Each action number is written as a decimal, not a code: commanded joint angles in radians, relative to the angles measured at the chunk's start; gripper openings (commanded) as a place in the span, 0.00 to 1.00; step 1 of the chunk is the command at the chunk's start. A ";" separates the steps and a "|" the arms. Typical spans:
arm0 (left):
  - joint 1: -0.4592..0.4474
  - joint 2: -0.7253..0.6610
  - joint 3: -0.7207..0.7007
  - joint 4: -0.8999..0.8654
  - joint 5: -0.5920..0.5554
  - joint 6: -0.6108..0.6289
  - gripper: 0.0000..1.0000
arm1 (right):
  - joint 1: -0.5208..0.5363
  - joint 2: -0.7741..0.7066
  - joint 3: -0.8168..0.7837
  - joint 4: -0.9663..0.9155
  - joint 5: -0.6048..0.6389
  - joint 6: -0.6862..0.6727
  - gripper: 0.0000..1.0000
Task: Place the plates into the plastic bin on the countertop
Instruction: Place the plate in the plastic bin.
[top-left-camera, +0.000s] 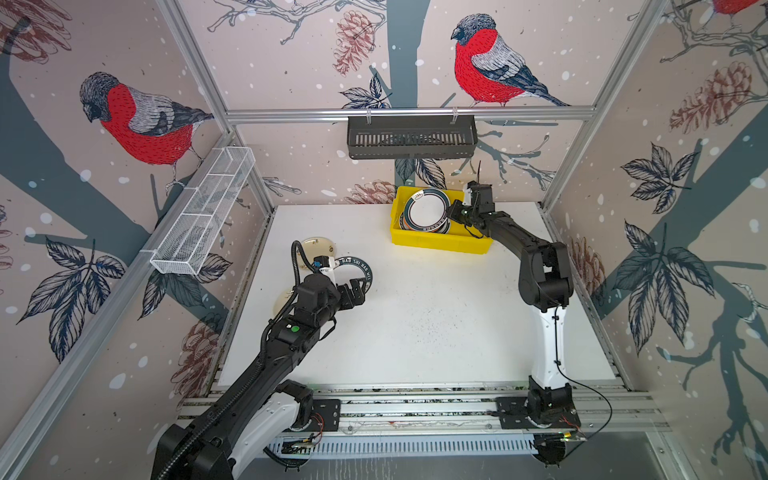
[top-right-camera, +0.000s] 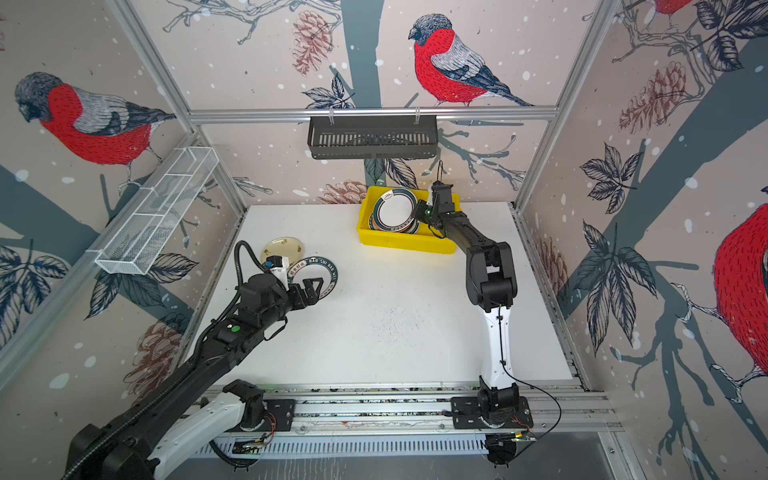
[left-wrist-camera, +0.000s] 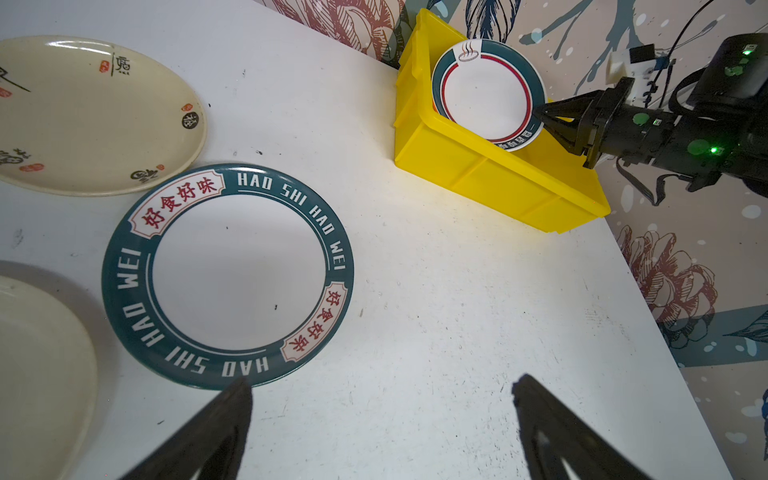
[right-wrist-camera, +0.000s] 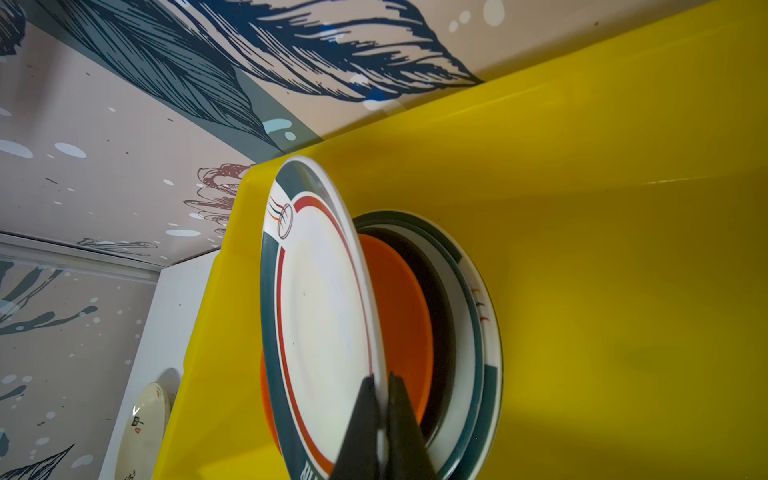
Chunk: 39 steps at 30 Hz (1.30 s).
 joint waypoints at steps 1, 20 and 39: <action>0.001 -0.001 -0.015 0.033 -0.015 0.016 0.97 | 0.008 0.006 0.017 -0.022 -0.004 -0.004 0.01; 0.015 0.160 0.010 0.044 -0.188 -0.001 0.97 | 0.021 0.017 0.171 -0.287 0.011 -0.179 0.83; 0.054 0.201 0.036 0.014 -0.291 -0.027 0.97 | 0.017 -0.118 -0.019 -0.174 0.084 -0.107 0.84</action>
